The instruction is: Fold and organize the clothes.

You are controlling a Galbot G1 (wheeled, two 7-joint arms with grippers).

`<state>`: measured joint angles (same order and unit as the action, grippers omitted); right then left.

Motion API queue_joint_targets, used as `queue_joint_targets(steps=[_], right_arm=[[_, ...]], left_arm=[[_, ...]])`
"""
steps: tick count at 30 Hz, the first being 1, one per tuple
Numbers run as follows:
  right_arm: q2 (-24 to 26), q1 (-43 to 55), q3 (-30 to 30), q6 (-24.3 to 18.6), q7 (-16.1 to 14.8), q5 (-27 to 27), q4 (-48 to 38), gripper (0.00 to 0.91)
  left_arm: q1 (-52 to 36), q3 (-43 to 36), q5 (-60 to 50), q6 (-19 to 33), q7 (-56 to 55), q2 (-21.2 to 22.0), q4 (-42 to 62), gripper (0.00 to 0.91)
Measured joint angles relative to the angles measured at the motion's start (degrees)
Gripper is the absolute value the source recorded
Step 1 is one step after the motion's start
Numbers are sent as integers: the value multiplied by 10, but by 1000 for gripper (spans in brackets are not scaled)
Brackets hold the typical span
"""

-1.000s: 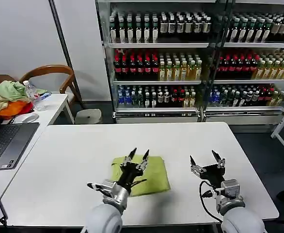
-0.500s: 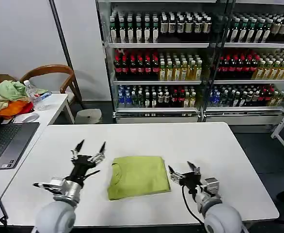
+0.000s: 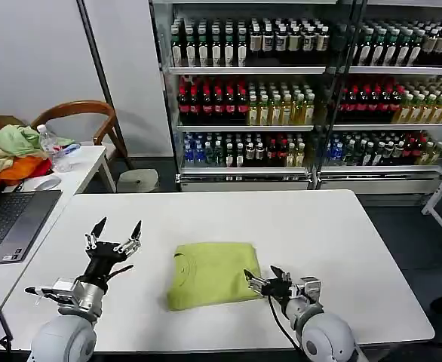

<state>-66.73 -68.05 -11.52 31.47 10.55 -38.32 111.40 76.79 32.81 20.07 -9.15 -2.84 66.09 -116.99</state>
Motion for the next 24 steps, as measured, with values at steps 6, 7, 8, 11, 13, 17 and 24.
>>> queue_joint_targets(steps=[6,7,8,11,13,17,24], right_arm=[[1,13,-5,-31,-4,63,17,907],[3,16,-8,-38,-5,77,19,907],[4,19,-11,-44,-5,90,20,907],[5,27,-20,-63,-8,125,20,907],[4,28,-21,-73,-9,144,20,907],[2,24,-15,-81,-6,164,19,907],[-1,10,14,-58,10,132,18,907]], left_arm=[[-2,6,-6,7,3,-5,4,907],[-2,7,-7,8,4,-6,6,907],[-2,7,-9,10,4,-6,7,907],[-4,8,-11,11,4,-6,12,907],[-5,8,-12,11,4,-5,13,907],[-4,8,-14,12,5,-2,13,907],[4,15,-17,14,4,0,18,907]])
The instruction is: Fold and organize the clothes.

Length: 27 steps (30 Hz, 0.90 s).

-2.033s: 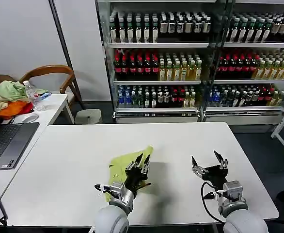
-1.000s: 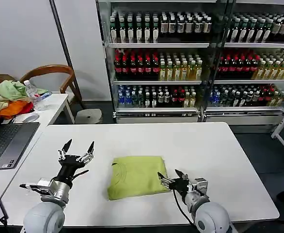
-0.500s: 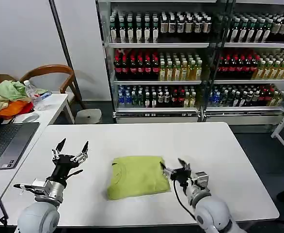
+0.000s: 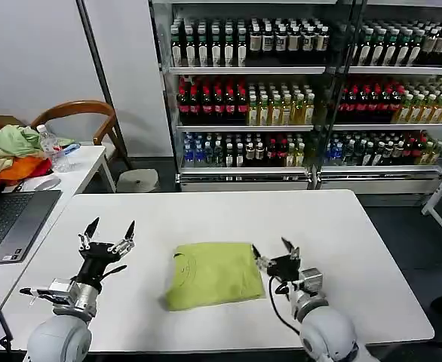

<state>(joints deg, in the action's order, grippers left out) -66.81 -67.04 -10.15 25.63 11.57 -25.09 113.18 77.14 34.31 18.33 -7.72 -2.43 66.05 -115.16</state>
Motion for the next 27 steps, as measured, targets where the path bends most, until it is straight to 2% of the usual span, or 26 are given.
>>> queue_joint_targets(steps=[8,9,10,11,12,27], right_arm=[[0,-2,12,38,29,-70,-12,907],[0,-2,13,42,31,-77,-13,453],[0,-3,14,45,33,-84,-13,232],[1,-4,15,47,34,-92,-15,91],[0,-4,17,50,35,-98,-16,0],[-6,5,30,68,43,-165,-31,0]], left_arm=[[2,-5,-5,0,0,7,6,907],[1,-6,-5,0,0,8,8,907],[1,-6,-7,0,0,8,9,907],[0,-8,-11,0,0,8,10,907],[-1,-8,-12,-1,-1,8,11,907],[-1,-12,-13,-7,-3,15,21,907]])
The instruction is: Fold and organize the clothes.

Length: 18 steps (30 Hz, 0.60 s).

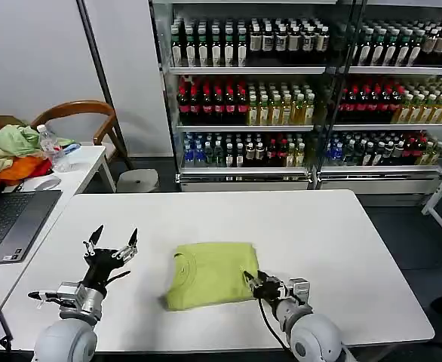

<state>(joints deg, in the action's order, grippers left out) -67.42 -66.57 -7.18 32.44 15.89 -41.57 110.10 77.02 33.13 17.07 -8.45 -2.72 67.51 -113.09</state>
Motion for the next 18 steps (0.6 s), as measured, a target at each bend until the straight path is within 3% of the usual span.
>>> queue_joint_targets(steps=[10,18], right_arm=[[-11,11,3,-10,0,6,-8,0],[-23,33,-6,-41,24,36,-31,0]], left_arm=[[-4,-2,0,-2,0,2,0,907],[-2,-1,-1,-2,0,2,-1,907]])
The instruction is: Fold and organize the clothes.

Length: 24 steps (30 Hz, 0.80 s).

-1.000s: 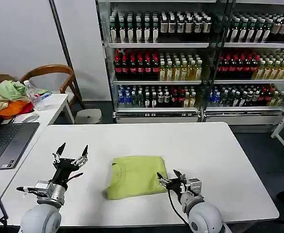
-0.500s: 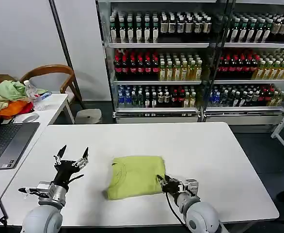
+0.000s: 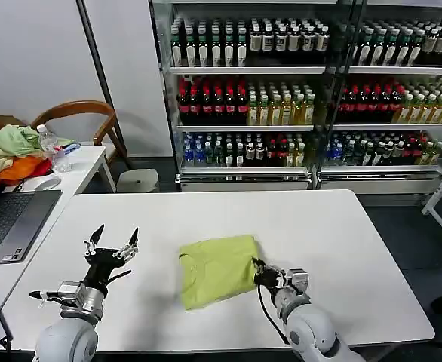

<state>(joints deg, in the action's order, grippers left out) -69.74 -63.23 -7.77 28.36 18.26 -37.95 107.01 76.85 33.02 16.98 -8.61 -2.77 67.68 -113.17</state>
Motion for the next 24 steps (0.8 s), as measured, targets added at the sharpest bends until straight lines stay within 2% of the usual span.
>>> queue_joint_targets(steps=[10,11,12,13,19,24], right_arm=[[-7,-7,-3,-24,56,25,-1,0],[-6,-9,-2,-24,61,25,0,50],[-6,-11,-1,-24,64,25,2,524],[-6,-13,0,-22,68,25,5,907],[0,-24,-1,-8,75,29,22,907],[12,-33,-13,7,65,38,44,907]], left_arm=[[-4,-4,-4,2,0,2,5,907],[-4,-4,-5,2,0,2,5,907],[-3,-5,-6,2,0,2,6,907],[-3,-6,-7,3,0,2,6,907],[-1,-6,-7,3,0,0,5,907],[2,-3,-7,4,0,-5,-1,907]])
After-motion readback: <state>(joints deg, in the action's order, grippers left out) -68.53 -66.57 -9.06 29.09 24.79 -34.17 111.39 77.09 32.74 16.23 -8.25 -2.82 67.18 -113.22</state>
